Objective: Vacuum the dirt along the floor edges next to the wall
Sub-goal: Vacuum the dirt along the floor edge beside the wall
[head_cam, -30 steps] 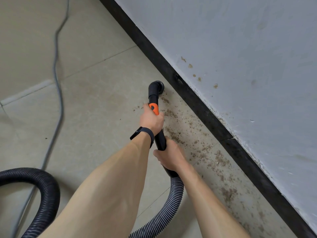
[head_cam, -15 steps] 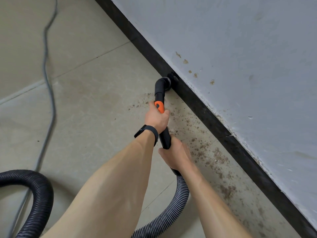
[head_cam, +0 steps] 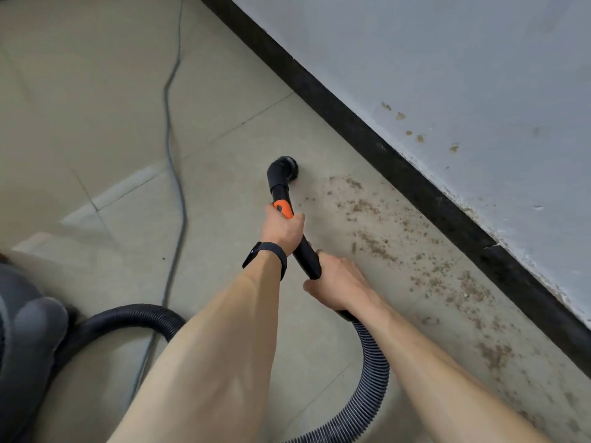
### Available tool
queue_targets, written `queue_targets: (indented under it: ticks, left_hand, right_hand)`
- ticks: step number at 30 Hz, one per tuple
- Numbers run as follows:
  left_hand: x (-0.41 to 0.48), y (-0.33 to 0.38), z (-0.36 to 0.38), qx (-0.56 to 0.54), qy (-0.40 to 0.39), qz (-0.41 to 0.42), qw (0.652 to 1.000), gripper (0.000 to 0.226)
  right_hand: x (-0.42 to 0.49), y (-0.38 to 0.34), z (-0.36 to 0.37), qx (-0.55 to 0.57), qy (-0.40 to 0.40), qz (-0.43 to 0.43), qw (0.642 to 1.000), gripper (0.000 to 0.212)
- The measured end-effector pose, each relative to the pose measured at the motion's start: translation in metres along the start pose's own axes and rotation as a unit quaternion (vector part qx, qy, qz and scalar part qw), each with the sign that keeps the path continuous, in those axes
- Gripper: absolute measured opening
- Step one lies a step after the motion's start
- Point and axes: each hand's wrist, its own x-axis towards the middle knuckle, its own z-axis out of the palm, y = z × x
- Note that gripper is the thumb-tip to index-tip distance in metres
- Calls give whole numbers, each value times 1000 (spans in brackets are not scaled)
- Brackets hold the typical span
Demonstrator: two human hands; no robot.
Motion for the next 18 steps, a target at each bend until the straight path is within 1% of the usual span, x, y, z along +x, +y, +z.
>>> queue_targets:
  ticks: [1, 3, 5, 8, 11, 16, 18]
  left_hand:
    - [-4, -8, -5, -9, 5, -5, 1000, 43]
    - [-16, -24, -13, -34, 23, -5, 999, 33]
    - [-32, -43, -15, -40, 44, -2, 998, 29]
    - [-51, -69, -13, -34, 67, -5, 997, 35]
    - [-61, -88, -11, -52, 84, -12, 995, 30]
    - [-73, -99, -9, -43, 98, -18, 994, 30]
    - [-75, -100, -8, -43, 101, -19, 994, 33]
  right_hand:
    - [-4, -2, 2, -11, -7, -10, 1000, 19]
    - [-15, -2, 9, -30, -19, -22, 999, 20]
    - [-28, 3, 19, -46, -32, -21, 998, 21]
    - [-49, 10, 31, -62, -51, -22, 997, 21]
    - [-62, 12, 38, -78, -60, -26, 995, 23]
    - [-75, 15, 41, -90, -59, -28, 994, 24]
    - [-78, 16, 41, -95, -56, -29, 993, 23]
